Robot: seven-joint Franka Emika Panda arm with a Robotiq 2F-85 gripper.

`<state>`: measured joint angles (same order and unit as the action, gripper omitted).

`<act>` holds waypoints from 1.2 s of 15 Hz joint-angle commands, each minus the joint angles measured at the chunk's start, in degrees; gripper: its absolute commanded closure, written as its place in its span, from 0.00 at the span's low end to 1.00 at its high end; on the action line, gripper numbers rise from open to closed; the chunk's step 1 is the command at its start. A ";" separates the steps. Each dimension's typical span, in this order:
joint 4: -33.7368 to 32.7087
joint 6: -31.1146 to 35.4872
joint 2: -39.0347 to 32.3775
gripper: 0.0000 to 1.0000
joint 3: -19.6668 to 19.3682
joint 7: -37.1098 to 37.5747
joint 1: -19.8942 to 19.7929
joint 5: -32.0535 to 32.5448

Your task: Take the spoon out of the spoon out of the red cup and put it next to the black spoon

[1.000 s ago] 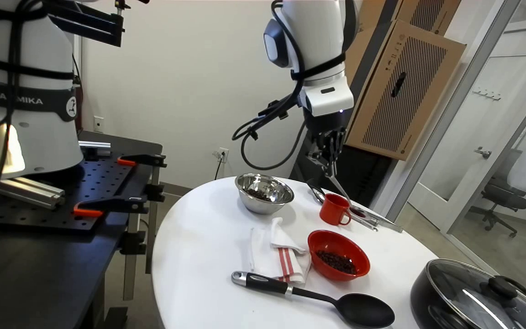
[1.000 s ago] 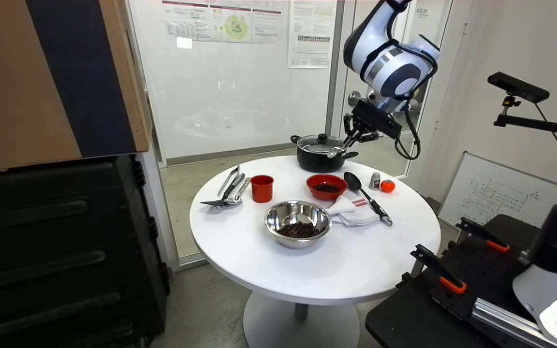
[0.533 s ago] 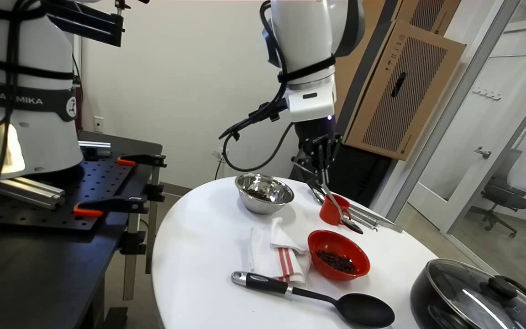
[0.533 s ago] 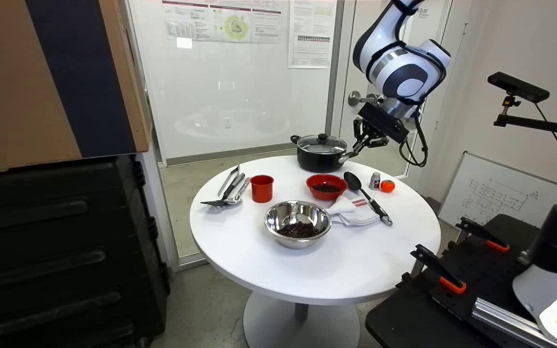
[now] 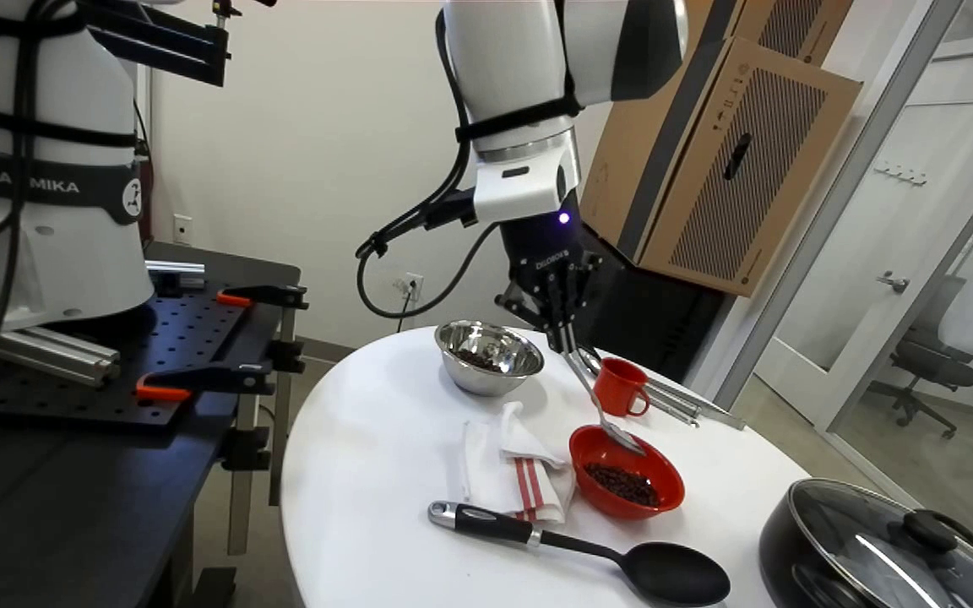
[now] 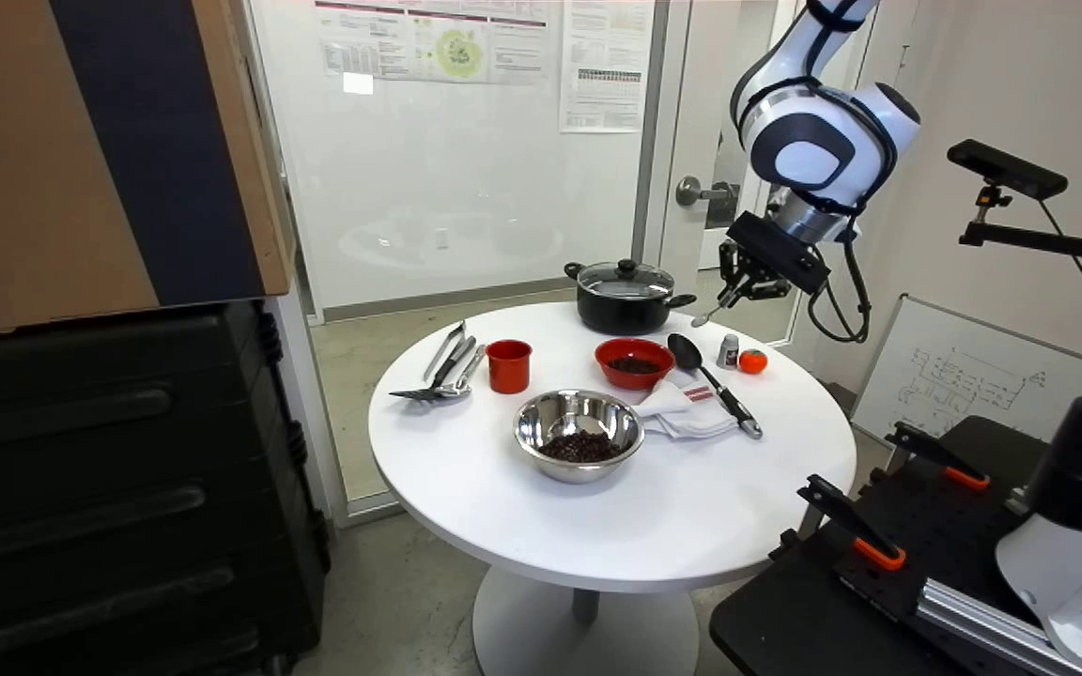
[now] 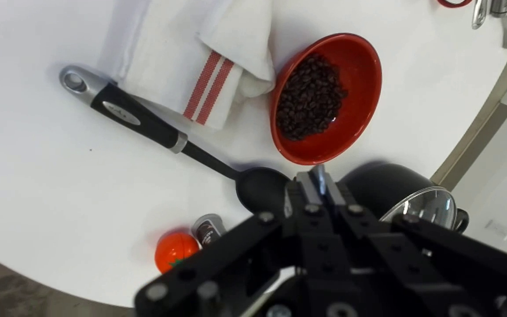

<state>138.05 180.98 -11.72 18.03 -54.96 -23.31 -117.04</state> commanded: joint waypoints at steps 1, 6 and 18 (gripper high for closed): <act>-0.07 -0.21 -0.90 0.99 -6.00 -10.65 3.26 -9.66; -3.36 -0.77 -8.61 0.99 -13.54 -17.85 8.82 -17.84; -9.52 -11.78 -20.38 0.99 -37.30 -22.46 35.87 -32.71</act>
<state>129.69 171.47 -29.38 -14.12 -79.69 6.12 -149.75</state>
